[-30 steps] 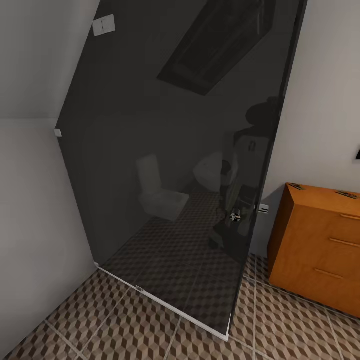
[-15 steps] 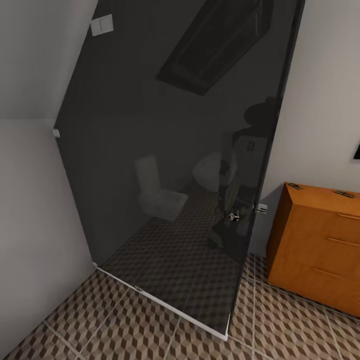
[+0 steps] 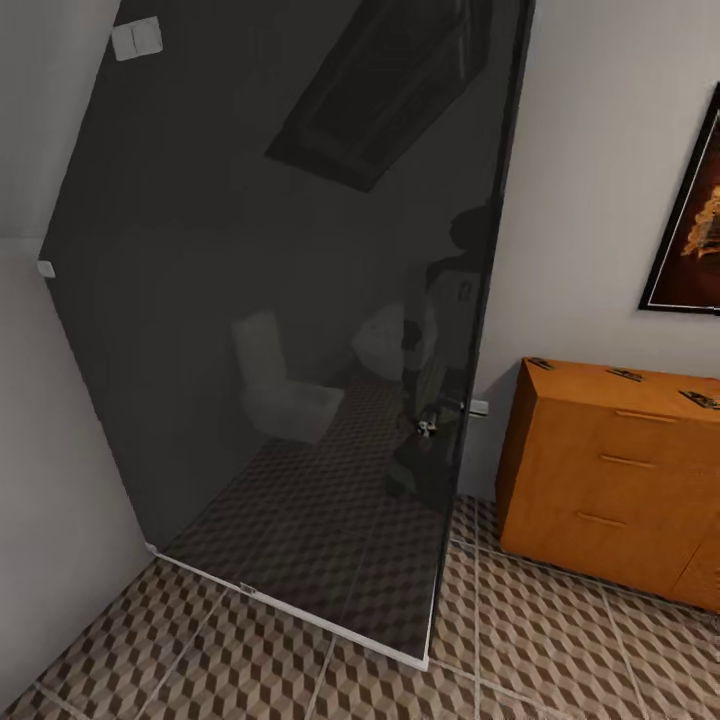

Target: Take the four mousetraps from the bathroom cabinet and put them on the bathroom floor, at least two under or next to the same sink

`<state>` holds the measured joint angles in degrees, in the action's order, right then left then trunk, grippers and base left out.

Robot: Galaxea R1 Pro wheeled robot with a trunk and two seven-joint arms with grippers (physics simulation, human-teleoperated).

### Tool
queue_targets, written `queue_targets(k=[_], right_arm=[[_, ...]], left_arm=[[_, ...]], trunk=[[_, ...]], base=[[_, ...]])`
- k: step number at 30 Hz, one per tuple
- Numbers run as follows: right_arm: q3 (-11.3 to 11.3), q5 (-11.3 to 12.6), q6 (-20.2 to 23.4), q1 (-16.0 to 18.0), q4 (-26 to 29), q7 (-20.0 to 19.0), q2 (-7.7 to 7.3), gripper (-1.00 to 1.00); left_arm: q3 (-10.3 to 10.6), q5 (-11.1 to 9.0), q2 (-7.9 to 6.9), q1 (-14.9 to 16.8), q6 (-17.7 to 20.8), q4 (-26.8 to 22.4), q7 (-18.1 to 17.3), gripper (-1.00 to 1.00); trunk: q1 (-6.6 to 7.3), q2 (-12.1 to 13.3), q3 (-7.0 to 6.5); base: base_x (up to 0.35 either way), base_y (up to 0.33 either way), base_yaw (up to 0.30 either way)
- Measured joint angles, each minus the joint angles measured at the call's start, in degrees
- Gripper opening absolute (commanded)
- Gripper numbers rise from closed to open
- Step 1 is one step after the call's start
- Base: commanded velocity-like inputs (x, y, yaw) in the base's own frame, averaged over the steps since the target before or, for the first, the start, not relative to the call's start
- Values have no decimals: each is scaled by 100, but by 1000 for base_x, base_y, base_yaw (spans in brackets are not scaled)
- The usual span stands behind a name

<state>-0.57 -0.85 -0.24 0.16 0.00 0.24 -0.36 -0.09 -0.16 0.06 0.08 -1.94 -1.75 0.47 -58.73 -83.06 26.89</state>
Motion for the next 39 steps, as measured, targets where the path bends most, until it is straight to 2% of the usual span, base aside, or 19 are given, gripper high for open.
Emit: queue_targets(k=[39], right_arm=[[0,6,0,0,0,5,1,100]], left_arm=[[-6,-2,-14,0,1,-2,1,100]], trunk=[[0,0,-4]], base=[[0,0,-284]])
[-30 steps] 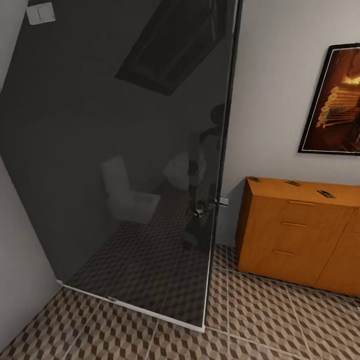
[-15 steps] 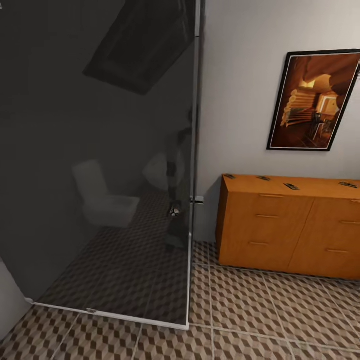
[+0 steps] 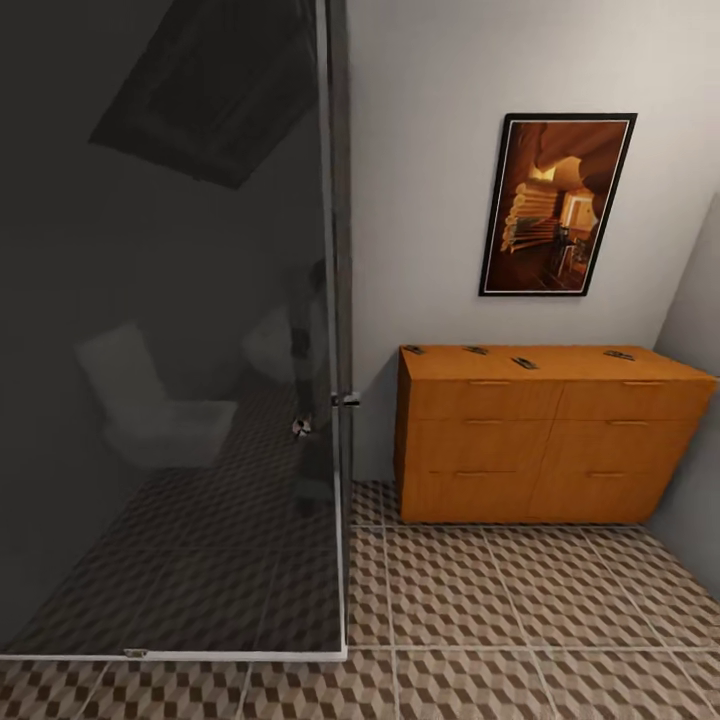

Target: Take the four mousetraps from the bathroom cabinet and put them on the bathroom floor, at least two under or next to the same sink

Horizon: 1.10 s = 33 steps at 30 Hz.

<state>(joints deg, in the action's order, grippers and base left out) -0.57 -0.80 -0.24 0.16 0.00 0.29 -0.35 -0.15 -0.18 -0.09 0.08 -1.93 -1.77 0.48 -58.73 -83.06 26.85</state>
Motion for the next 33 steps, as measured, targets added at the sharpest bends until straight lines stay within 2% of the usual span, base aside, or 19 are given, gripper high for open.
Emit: queue_targets(k=[33], right_arm=[[0,5,0,0,0,19,0,100]], left_arm=[[-10,2,0,0,-9,0,-6,100]], trunk=[[0,0,-86]], base=[[0,0,-271]])
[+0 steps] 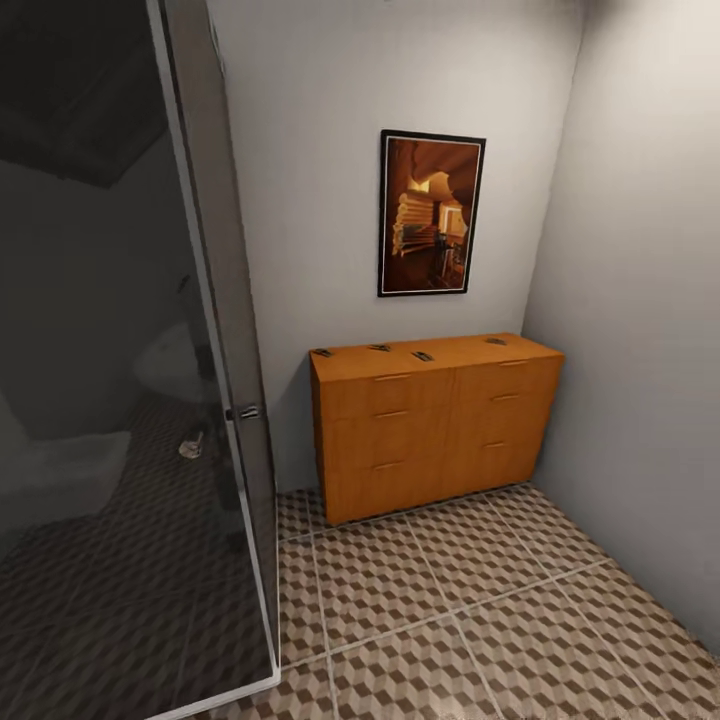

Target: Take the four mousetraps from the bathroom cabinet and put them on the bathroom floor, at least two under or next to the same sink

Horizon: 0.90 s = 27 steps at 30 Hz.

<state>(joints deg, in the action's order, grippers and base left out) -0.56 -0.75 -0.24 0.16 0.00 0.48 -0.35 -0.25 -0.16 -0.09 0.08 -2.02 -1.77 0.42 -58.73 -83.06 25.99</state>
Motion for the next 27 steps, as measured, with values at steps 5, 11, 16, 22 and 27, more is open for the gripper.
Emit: queue_targets(k=[5,11,16,22,27], right_arm=[[0,-2,0,0,0,0,0,100],[0,-1,0,0,0,0,0,100],[0,-2,0,0,0,0,0,100],[0,-4,0,0,0,0,0,100],[0,-4,0,0,0,0,0,100]], left_arm=[[0,0,-3,0,0,0,-1,100],[0,0,-7,0,0,0,-1,100],[0,-2,-8,0,0,0,1,100],[0,-2,-9,0,0,0,4,100],[-3,-6,-9,0,0,0,5,100]], trunk=[[0,0,-15],[0,0,-32],[0,0,-47],[0,0,-64],[0,0,-79]], base=[[0,0,-266],[0,0,-266],[0,0,-266],[0,0,-266],[0,0,-249]])
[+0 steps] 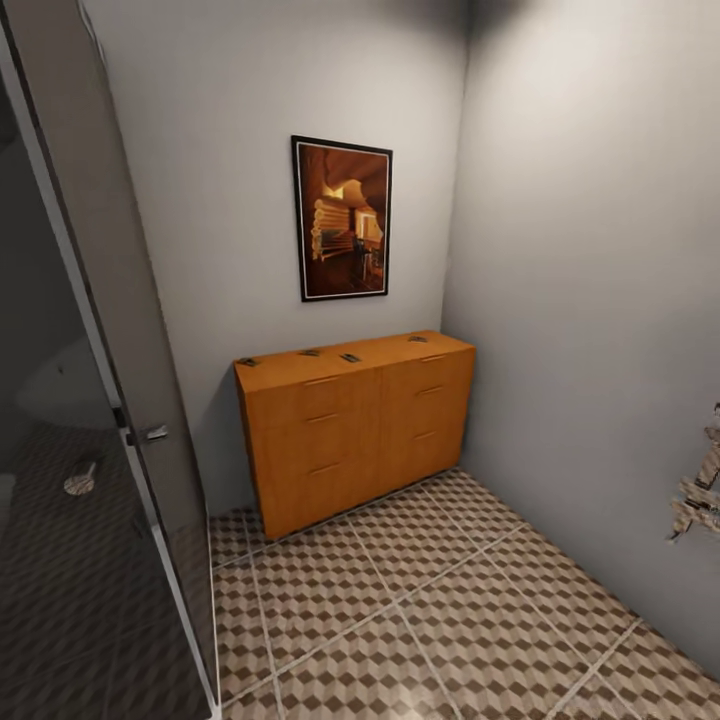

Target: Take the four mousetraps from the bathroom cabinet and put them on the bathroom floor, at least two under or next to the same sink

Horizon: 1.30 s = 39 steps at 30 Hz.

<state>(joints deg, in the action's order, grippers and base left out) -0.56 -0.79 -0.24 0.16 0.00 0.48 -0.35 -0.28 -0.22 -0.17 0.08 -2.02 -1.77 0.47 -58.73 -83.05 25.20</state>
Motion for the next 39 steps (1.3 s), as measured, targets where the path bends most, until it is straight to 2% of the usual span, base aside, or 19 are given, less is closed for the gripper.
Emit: queue_targets(k=[14,26,39], right_arm=[[0,15,0,0,0,15,7,100],[0,15,0,0,0,16,9,100],[7,28,7,0,-1,16,3,100]], left_arm=[[-3,-7,2,0,-1,2,0,100],[0,-134,0,0,5,2,1,100],[1,-188,0,0,6,2,1,100]], trunk=[[2,0,-13],[3,0,-14],[3,0,-14]], base=[[50,-15,-66],[244,-119,-2],[281,-141,0]])
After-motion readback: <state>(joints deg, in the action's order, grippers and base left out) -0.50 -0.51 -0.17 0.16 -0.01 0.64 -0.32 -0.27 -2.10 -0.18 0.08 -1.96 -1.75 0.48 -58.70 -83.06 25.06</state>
